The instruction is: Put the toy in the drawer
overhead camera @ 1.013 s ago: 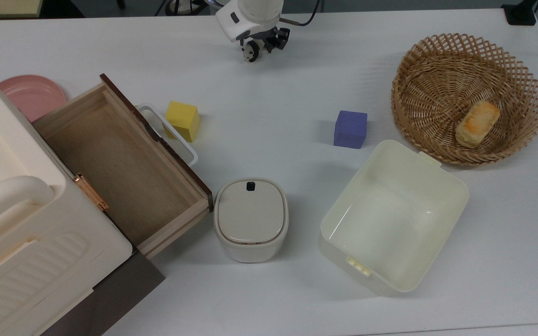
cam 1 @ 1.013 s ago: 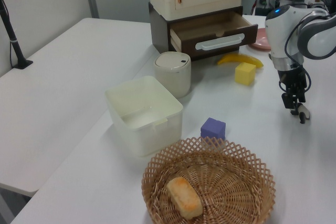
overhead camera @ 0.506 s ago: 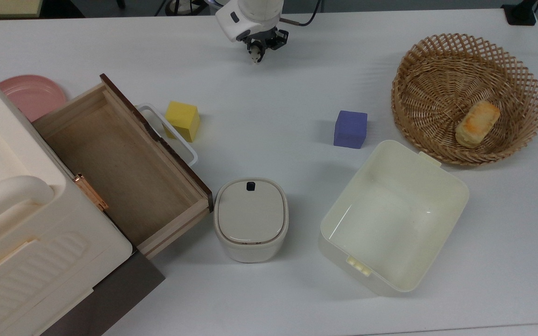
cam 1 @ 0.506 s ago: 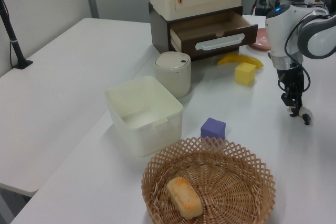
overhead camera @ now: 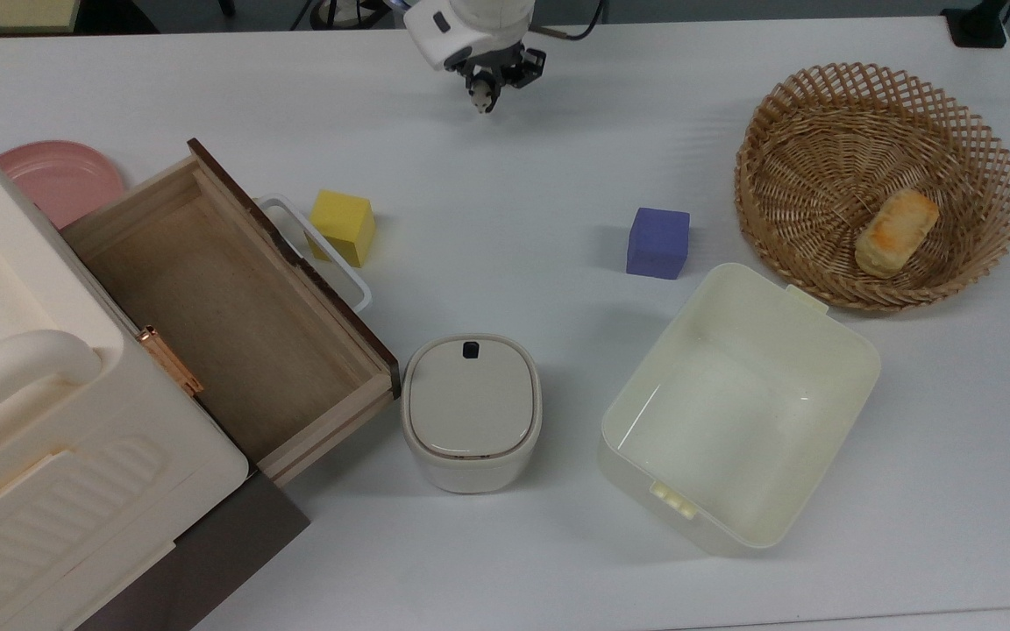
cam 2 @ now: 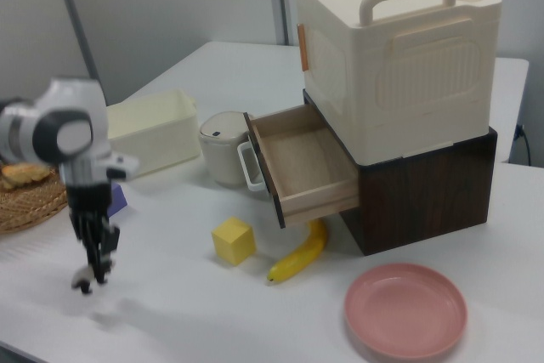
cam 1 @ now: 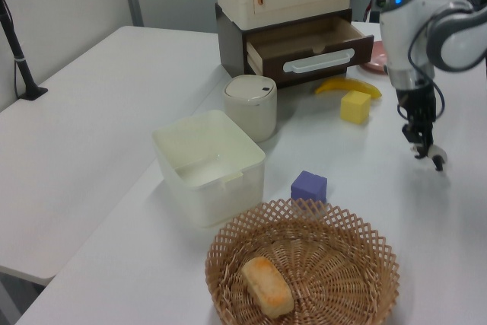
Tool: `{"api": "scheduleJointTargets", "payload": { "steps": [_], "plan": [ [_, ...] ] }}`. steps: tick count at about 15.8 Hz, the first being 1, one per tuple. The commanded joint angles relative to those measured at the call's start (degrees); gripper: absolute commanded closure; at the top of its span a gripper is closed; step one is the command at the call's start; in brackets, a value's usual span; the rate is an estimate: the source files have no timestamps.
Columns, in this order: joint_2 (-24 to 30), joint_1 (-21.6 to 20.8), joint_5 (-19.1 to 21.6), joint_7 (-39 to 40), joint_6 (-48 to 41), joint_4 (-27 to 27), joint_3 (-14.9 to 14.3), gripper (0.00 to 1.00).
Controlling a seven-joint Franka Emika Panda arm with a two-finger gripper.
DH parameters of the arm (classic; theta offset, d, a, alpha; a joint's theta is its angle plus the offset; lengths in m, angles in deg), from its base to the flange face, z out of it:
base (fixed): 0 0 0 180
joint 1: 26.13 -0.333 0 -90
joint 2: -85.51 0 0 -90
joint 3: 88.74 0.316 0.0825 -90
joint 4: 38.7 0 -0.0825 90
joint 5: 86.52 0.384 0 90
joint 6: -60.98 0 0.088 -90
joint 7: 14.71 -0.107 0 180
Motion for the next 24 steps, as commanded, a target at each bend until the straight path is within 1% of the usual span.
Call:
{"api": "scheduleJointTargets", "payload": {
  "steps": [1, 2, 5, 6, 7, 8, 9, 12, 13, 14, 15, 18, 20, 21, 24],
  "plan": [
    [1.1, 0.0, 1.5, -1.1, -13.2, -13.5, -0.9, 0.98],
    [0.9, 0.0, 2.5, -1.1, -16.0, -16.6, -0.9, 0.98],
    [-0.1, 0.1, 3.0, -1.5, -21.8, -25.0, -1.1, 0.94],
    [-0.8, 0.2, 3.0, -2.5, -22.5, -27.3, -2.1, 0.94],
    [-2.0, 0.2, 3.0, -3.3, -22.7, -30.1, -3.4, 0.93],
    [-5.2, 0.2, 3.0, -4.1, -22.8, -34.9, -4.9, 0.93],
    [-7.5, 0.2, 2.9, -4.2, -22.8, -38.0, -6.3, 0.93],
    [-14.1, 0.0, 2.9, -4.1, -22.3, -46.6, -10.9, 0.93],
    [-15.5, 0.0, 3.0, -3.6, -22.4, -48.8, -12.6, 0.93],
    [-15.7, 0.0, 3.0, -3.0, -22.2, -49.2, -13.7, 0.93],
    [-15.8, -0.1, 3.0, -2.1, -22.0, -48.8, -14.0, 0.91],
    [-16.8, -0.8, 2.8, -1.2, -22.0, -47.1, -13.8, 0.86],
    [-16.8, -1.2, 2.6, 0.0, -22.1, -44.3, -13.1, 0.86],
    [-16.9, -1.8, 2.6, 1.2, -22.1, -43.4, -13.1, 0.86],
    [-17.0, -1.6, 2.5, 5.5, -22.0, -40.7, -13.1, 0.86]
  ]
}}
